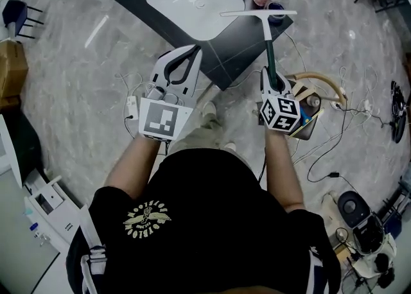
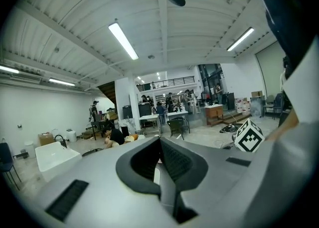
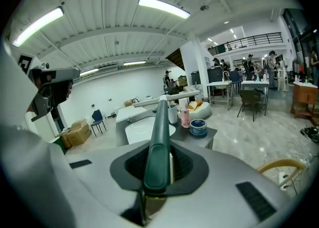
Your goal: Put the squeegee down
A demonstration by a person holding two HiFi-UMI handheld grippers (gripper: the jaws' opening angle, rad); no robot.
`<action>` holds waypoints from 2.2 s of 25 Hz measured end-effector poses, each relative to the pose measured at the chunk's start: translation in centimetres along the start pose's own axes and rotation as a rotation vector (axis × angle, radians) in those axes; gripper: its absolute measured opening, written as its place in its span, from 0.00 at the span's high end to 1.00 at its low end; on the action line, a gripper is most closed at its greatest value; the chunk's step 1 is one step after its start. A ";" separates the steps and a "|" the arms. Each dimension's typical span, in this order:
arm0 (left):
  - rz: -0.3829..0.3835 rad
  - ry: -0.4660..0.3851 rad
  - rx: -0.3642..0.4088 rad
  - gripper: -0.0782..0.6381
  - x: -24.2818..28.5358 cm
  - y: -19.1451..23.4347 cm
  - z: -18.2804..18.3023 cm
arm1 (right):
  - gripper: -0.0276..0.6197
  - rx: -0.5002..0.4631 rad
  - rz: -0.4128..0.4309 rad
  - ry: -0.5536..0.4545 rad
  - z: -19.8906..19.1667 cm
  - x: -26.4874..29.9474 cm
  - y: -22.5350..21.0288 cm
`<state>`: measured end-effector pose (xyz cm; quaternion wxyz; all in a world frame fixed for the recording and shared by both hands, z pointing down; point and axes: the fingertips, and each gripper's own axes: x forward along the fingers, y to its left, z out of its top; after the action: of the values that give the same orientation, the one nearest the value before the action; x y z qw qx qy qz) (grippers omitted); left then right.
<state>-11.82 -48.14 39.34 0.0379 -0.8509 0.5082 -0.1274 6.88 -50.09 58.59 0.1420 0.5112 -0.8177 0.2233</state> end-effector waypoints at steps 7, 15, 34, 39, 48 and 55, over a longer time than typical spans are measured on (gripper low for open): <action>-0.018 0.012 -0.001 0.86 1.7 2.4 -2.6 | 0.85 0.060 -0.030 0.078 -3.9 5.9 -0.9; -0.028 0.024 -0.009 0.86 1.2 2.1 -3.1 | 0.85 0.085 -0.061 0.151 -7.2 8.4 -1.7; -0.031 0.055 -0.010 0.86 1.0 1.4 -3.7 | 0.85 0.222 -0.111 0.367 -13.7 13.6 -1.0; -0.023 0.069 -0.018 0.86 0.0 0.4 -3.5 | 0.55 0.191 0.111 0.425 -14.5 13.4 3.8; 0.009 0.051 -0.026 0.86 -3.6 -2.0 -2.2 | 0.54 -0.036 0.139 0.357 -12.5 8.2 4.6; 0.066 0.016 -0.029 0.86 -7.1 -4.1 -0.6 | 0.68 -0.192 0.087 0.036 -3.9 -0.4 4.2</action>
<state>-11.65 -39.93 39.46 0.0257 -0.8331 0.5381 -0.1258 3.35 -46.16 60.86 0.1952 0.4550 -0.8541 0.1591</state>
